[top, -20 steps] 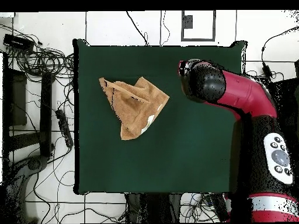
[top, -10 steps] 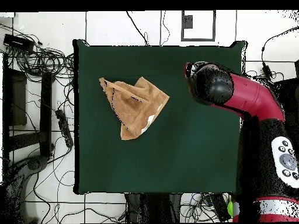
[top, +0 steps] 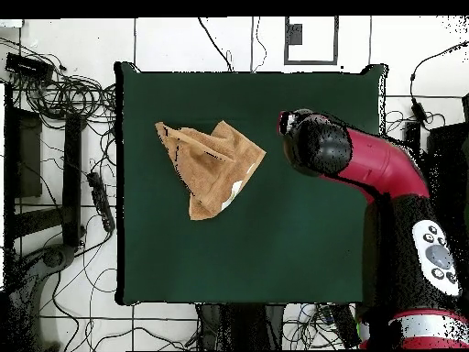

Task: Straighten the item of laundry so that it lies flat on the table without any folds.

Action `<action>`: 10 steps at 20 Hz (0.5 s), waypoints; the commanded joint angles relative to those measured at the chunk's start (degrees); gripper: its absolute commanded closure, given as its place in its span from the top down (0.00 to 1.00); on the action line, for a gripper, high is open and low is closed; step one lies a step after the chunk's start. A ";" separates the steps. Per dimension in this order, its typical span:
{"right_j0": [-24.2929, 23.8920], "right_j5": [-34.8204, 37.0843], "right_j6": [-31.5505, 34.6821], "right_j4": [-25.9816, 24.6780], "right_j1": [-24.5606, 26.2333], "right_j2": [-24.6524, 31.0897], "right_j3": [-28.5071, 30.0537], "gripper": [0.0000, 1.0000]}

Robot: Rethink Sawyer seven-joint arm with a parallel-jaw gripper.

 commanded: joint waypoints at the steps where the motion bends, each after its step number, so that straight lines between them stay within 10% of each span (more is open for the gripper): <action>1: 0.57 -4.73 11.75 4.14 3.35 8.10 12.87 1.00; 10: 0.80 -8.04 13.55 7.77 4.62 9.04 14.91 1.00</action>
